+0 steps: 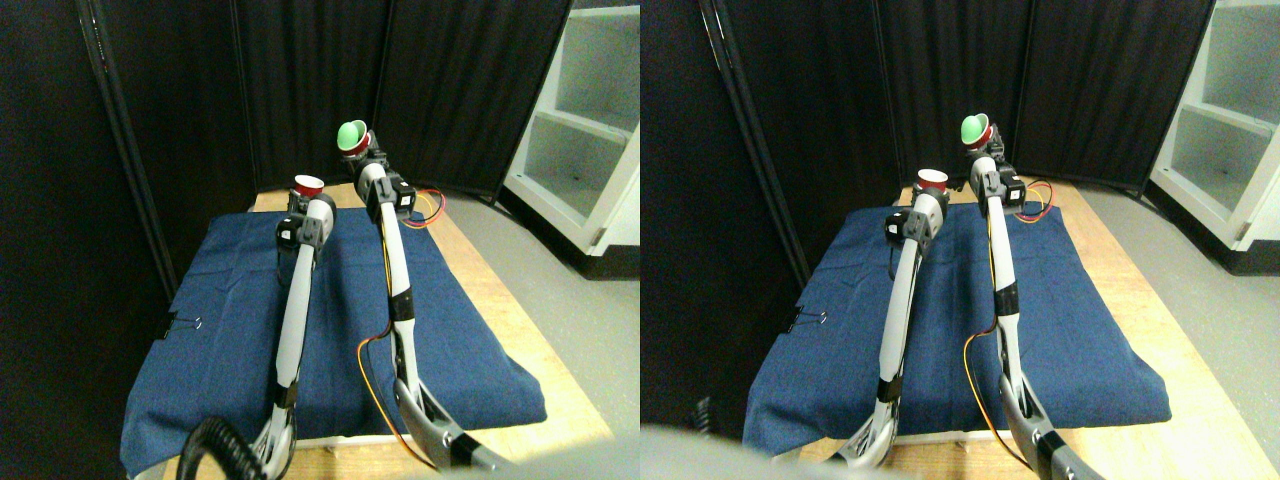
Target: Pour (bimanual)
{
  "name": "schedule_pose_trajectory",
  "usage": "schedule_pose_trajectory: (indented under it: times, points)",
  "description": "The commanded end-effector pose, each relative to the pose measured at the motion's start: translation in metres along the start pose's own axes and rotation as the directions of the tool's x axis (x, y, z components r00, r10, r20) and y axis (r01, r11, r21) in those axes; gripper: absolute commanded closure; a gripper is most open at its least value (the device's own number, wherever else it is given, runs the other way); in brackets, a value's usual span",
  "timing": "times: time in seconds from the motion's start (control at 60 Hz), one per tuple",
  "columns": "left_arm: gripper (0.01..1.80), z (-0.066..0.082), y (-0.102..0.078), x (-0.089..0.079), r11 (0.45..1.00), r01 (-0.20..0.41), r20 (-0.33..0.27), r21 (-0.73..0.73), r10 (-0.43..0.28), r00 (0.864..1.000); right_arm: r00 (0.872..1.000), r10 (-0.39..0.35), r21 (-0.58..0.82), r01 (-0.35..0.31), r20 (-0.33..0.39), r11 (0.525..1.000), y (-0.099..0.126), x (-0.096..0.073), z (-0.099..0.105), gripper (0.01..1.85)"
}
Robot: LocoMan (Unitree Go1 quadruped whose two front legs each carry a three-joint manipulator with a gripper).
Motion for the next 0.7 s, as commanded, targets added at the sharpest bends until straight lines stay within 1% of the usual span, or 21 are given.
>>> schedule_pose_trajectory:
  times: [0.017, 0.167, 0.233, 0.3, 0.333, 0.383, 0.417, 0.433, 0.5, 0.533, 0.667, 0.7]
  points:
    - [1.48, 0.006, -0.003, 0.005, 1.000, 0.004, 0.011, 0.017, -0.005, 1.000, 0.999, 0.038, 0.014, -0.039, 0.012, 0.999, 0.005, 0.006, -0.001, 1.53]
    - [1.48, 0.012, -0.003, 0.009, 0.995, -0.011, -0.018, 0.097, 0.013, 1.000, 0.999, 0.042, 0.015, -0.042, -0.002, 0.999, 0.006, 0.008, -0.003, 1.53]
    - [1.48, 0.014, -0.002, 0.011, 0.991, -0.021, -0.011, 0.132, 0.023, 1.000, 0.999, 0.043, 0.024, -0.044, 0.002, 0.999, 0.007, 0.008, -0.005, 1.53]
    - [1.48, 0.016, -0.002, 0.011, 0.991, -0.025, -0.011, 0.131, 0.027, 1.000, 0.999, 0.046, 0.033, -0.046, 0.003, 0.998, 0.006, 0.009, -0.005, 1.53]
    - [1.48, 0.016, -0.001, 0.012, 0.991, -0.023, -0.011, 0.134, 0.024, 1.000, 0.998, 0.058, 0.023, -0.058, -0.002, 0.998, 0.006, 0.011, -0.005, 1.53]
    - [1.48, 0.017, 0.000, 0.014, 0.988, -0.022, -0.013, 0.151, 0.024, 1.000, 0.999, 0.050, 0.021, -0.050, 0.000, 0.999, 0.007, 0.010, -0.005, 1.53]
    - [1.48, 0.017, 0.000, 0.014, 0.988, -0.025, -0.015, 0.149, 0.028, 1.000, 0.999, 0.048, 0.022, -0.048, 0.000, 0.999, 0.007, 0.010, -0.006, 1.53]
    - [1.48, 0.017, 0.001, 0.015, 0.988, -0.030, -0.025, 0.152, 0.034, 0.999, 0.999, 0.054, 0.008, -0.054, -0.003, 0.999, 0.008, 0.011, -0.006, 1.53]
    - [1.48, 0.015, 0.003, 0.016, 0.988, -0.033, -0.027, 0.150, 0.038, 0.999, 0.999, 0.051, -0.041, -0.052, -0.011, 0.998, 0.010, 0.008, -0.006, 1.53]
    - [1.48, 0.014, 0.003, 0.016, 0.989, -0.037, -0.027, 0.147, 0.041, 0.999, 0.998, 0.063, -0.072, -0.064, -0.023, 0.995, 0.011, 0.007, -0.007, 1.53]
    - [1.48, 0.010, 0.003, 0.016, 0.991, -0.038, -0.020, 0.131, 0.041, 0.999, 0.994, 0.096, -0.109, -0.101, -0.051, 0.989, 0.014, 0.006, -0.008, 1.53]
    - [1.48, 0.009, 0.003, 0.016, 0.991, -0.037, -0.018, 0.131, 0.040, 0.999, 0.994, 0.096, -0.114, -0.102, -0.053, 0.988, 0.014, 0.006, -0.009, 1.53]
